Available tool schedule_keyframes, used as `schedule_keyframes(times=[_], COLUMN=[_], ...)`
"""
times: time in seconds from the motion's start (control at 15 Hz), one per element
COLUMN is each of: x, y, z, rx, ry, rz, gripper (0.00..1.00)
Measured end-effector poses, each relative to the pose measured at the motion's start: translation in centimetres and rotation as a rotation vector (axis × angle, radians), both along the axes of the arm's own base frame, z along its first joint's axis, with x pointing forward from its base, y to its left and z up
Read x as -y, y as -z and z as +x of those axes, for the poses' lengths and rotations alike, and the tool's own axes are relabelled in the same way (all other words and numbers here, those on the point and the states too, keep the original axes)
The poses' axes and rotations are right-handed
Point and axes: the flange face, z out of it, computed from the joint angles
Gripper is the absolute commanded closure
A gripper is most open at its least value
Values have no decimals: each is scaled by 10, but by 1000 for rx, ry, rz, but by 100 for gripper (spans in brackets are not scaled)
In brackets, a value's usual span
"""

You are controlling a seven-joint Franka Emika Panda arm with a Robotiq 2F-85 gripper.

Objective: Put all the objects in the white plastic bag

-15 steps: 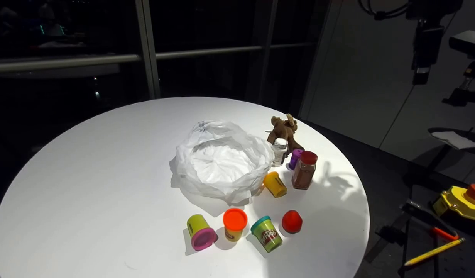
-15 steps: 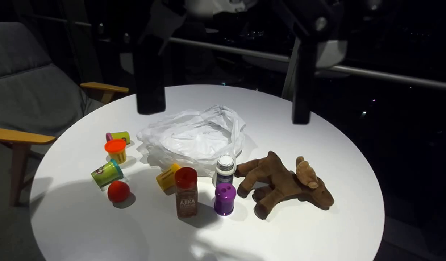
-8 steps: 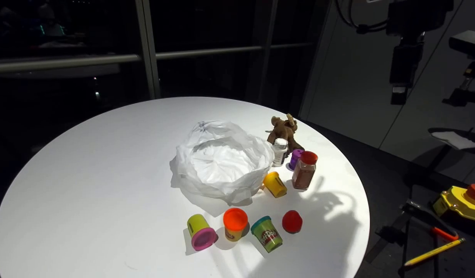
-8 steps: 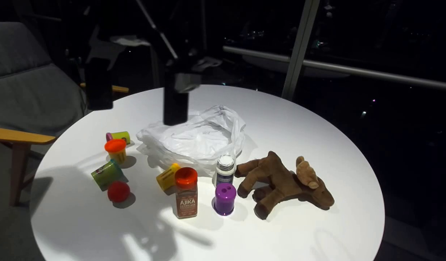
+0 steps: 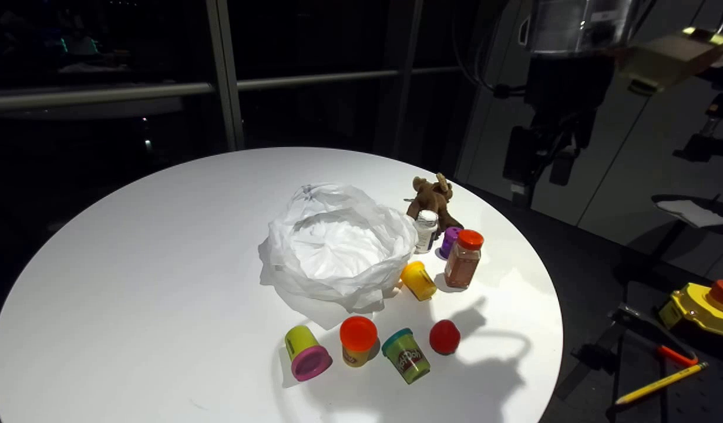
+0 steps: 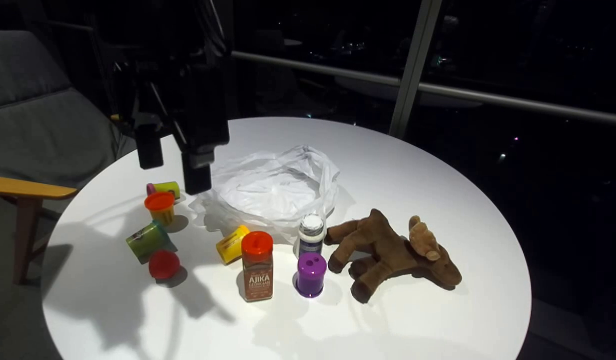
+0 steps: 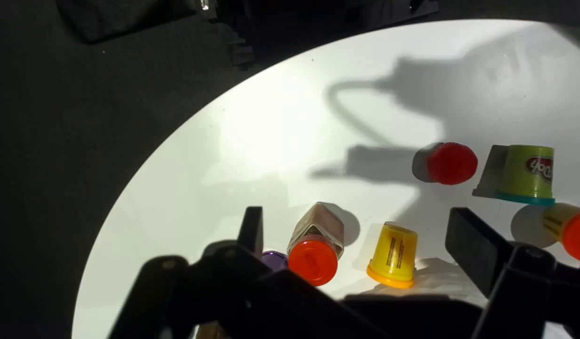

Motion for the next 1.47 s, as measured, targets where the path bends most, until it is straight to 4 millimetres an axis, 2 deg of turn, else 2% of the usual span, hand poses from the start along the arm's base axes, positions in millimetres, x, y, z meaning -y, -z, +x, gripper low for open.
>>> schedule_keyframes(times=[0.33, 0.6, 0.87, 1.2, 1.33, 1.47], x=[-17, -10, 4, 16, 21, 27], y=[65, 106, 130, 146, 149, 150], z=[18, 41, 66, 86, 90, 92], rx=[0, -9, -20, -13, -9, -4], ry=[49, 94, 163, 246, 278, 311], rz=[-16, -52, -74, -106, -118, -127], gripper=[0, 0, 0, 0, 25, 41])
